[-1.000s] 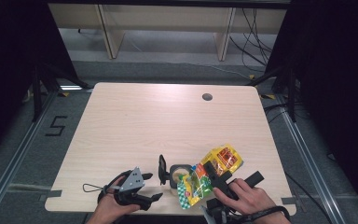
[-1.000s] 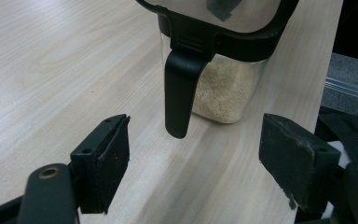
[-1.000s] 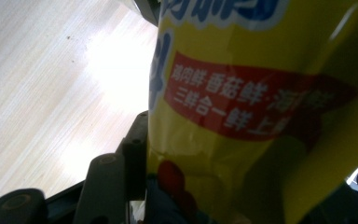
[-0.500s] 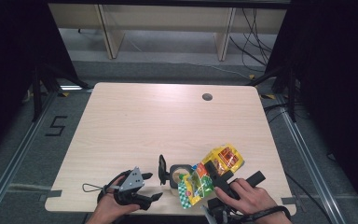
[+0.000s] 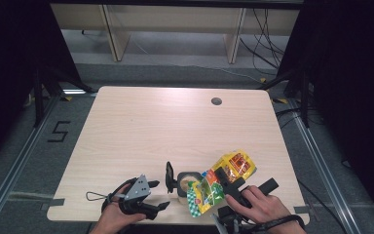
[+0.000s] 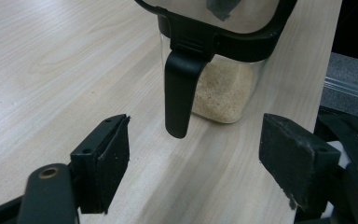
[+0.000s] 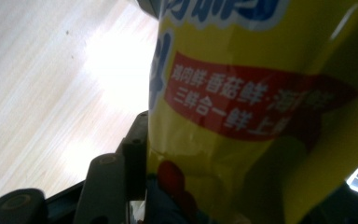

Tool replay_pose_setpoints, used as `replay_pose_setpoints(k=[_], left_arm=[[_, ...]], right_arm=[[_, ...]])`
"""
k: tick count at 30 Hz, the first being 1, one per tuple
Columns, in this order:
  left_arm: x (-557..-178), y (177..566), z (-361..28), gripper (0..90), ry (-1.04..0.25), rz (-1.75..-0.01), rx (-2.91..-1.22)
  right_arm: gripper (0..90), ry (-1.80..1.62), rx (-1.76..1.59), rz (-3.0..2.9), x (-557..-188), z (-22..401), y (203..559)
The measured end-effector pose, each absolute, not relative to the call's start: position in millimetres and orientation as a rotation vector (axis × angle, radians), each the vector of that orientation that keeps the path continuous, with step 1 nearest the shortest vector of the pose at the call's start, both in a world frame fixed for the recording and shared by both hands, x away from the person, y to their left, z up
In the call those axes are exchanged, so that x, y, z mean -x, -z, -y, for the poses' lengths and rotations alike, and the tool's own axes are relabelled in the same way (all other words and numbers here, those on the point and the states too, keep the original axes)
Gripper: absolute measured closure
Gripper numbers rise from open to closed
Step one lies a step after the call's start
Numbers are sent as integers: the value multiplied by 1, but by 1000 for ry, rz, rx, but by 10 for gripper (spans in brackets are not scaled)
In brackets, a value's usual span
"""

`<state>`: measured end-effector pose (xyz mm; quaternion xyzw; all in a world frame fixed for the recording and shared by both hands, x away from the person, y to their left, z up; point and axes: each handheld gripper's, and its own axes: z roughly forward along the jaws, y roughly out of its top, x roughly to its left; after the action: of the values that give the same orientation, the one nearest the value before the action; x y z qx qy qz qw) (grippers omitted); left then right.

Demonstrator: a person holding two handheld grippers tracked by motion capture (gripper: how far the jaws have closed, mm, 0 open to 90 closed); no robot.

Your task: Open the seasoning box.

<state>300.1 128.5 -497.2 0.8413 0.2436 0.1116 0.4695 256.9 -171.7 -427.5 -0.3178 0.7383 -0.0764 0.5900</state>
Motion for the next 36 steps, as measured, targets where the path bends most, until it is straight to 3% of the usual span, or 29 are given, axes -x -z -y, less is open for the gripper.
replay_pose_setpoints(k=[36], left_arm=[[-302, 497, -131, 242, -289, -553, -2083]], right_arm=[[508, 180, 737, -1735, -256, 175, 428]])
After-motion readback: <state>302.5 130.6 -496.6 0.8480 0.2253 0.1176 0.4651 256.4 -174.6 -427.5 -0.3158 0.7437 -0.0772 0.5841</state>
